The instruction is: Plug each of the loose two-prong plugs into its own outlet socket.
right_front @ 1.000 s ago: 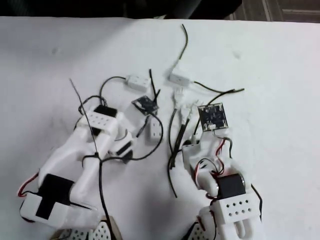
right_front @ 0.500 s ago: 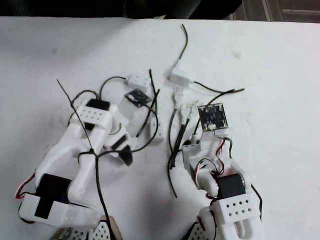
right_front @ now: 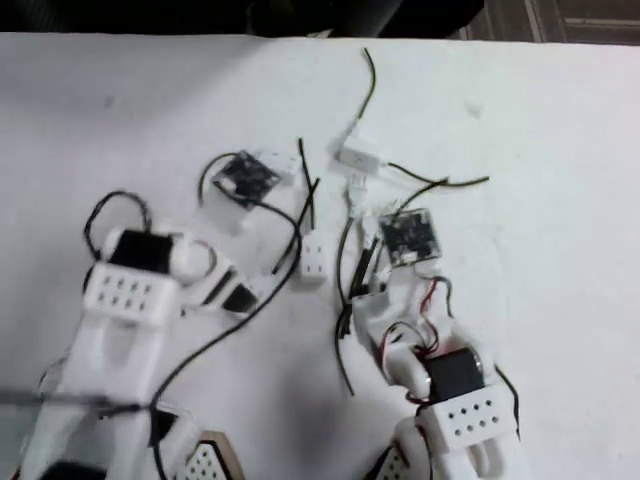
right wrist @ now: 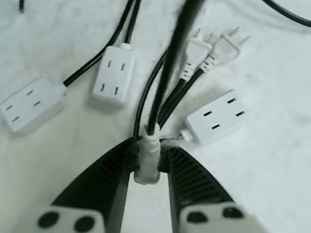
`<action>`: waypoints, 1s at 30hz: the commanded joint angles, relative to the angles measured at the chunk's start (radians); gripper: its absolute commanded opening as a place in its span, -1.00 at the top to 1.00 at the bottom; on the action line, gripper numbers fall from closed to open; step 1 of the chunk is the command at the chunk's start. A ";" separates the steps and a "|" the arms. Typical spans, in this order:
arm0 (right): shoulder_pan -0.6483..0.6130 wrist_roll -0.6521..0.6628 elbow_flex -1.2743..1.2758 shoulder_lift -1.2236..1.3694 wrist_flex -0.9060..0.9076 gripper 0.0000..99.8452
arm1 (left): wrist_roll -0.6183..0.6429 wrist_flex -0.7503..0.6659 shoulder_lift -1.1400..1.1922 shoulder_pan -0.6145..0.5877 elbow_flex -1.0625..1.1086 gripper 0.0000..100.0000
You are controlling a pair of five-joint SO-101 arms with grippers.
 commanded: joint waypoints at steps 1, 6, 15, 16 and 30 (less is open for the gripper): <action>-0.113 -0.009 -0.018 -0.012 -0.004 0.97 | 0.101 -0.014 -0.200 -0.012 0.074 0.37; -0.265 -0.009 -0.064 -0.012 -0.002 0.97 | 0.213 -0.127 -0.414 -0.012 0.221 0.37; -0.453 -0.009 -0.126 -0.012 -0.002 0.97 | 0.267 -0.166 -0.753 -0.031 0.410 0.37; -0.470 -0.009 -0.129 -0.012 -0.002 0.97 | 0.276 -0.166 -0.774 -0.051 0.419 0.37; -0.587 -0.005 -0.123 -0.001 -0.097 0.97 | 0.279 -0.078 -1.004 0.022 0.522 0.37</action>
